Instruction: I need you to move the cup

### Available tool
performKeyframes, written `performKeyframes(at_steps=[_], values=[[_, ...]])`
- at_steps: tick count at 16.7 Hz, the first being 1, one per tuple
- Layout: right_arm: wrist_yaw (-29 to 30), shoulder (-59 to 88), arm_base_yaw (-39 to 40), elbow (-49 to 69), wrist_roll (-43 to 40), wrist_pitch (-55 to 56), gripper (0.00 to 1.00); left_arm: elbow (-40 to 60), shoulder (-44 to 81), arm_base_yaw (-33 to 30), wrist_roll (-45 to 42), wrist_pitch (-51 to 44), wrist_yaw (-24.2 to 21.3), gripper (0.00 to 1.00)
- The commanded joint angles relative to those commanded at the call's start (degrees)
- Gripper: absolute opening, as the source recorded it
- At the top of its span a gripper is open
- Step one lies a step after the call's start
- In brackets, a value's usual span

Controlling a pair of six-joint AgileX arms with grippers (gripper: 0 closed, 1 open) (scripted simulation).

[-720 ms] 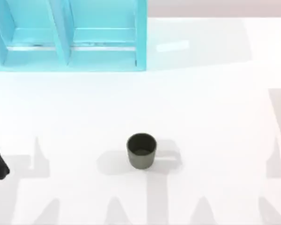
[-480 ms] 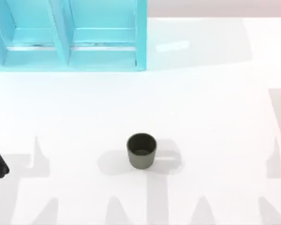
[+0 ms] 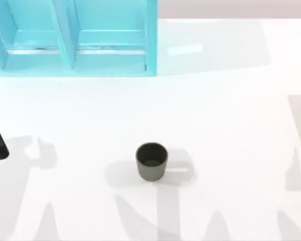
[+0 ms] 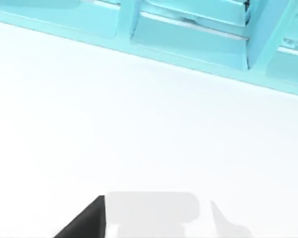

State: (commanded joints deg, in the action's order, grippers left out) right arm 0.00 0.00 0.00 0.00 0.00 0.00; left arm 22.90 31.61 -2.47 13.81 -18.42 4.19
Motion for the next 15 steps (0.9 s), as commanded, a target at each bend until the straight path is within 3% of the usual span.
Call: performKeyframes(at_steps=[6, 15], values=[[0.0, 0.0, 0.0, 0.0, 0.0, 0.0, 1.00, 26.4, 31.9, -7.0, 13.0, -19.0, 1.8, 1.00], [0.0, 0.0, 0.0, 0.0, 0.0, 0.0, 1.00, 65.3, 71.4, -24.8, 26.2, -45.3, 0.4, 1.00]])
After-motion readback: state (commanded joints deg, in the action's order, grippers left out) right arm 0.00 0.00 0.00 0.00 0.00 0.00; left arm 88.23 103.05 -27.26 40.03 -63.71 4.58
